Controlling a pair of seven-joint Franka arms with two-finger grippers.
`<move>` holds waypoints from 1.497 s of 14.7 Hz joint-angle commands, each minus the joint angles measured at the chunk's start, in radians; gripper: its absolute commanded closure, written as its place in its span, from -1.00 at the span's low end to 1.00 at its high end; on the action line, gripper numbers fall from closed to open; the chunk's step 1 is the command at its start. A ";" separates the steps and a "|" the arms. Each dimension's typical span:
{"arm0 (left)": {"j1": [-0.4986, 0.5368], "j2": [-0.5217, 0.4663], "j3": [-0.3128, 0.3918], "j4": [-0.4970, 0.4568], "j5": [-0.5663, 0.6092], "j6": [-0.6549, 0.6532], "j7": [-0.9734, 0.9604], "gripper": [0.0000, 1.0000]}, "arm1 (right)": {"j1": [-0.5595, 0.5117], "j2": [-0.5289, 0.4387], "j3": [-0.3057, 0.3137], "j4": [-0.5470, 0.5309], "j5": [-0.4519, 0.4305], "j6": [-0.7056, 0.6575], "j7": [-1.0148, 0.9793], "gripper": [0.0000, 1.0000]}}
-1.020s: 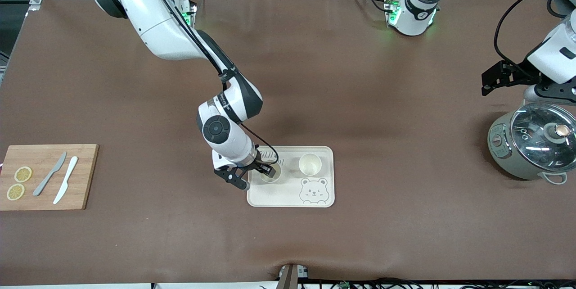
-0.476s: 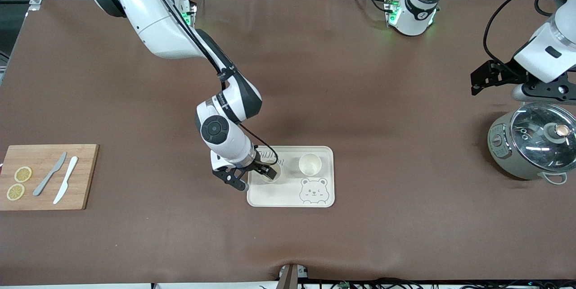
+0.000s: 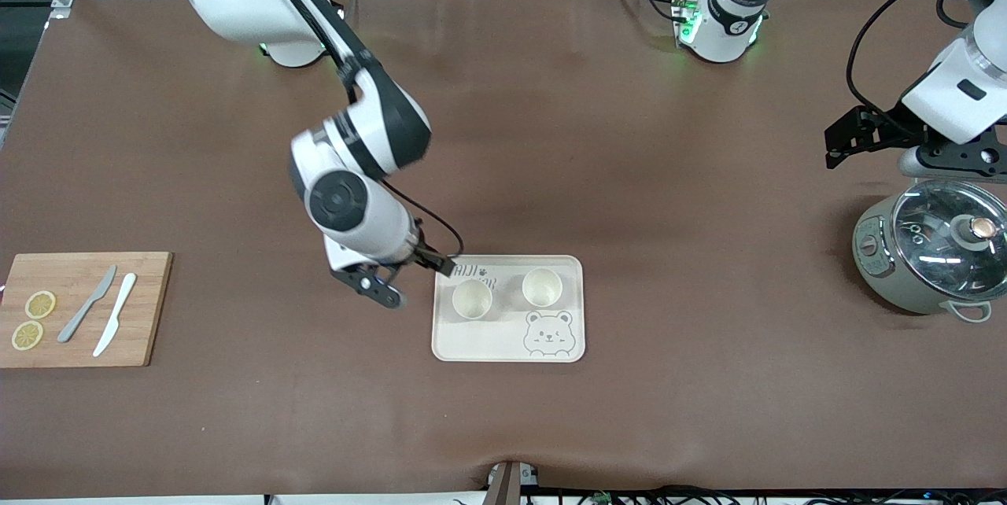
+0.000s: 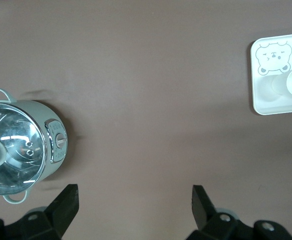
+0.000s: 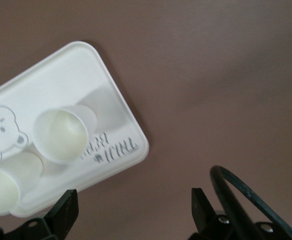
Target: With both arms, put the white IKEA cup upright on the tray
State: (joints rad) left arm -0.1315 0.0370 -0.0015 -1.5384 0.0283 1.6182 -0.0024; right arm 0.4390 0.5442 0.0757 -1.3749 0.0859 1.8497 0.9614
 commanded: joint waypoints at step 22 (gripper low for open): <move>-0.006 0.067 -0.009 0.004 0.012 0.060 -0.054 -1.00 | -0.465 -0.526 0.015 -0.236 -0.100 -0.135 -0.902 -1.00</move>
State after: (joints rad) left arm -0.1289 0.1094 -0.0010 -1.5399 0.0284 1.6876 -0.0106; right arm -0.0502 0.0229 0.0885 -1.6044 -0.0004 1.6942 0.0501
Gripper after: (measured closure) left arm 0.000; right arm 0.000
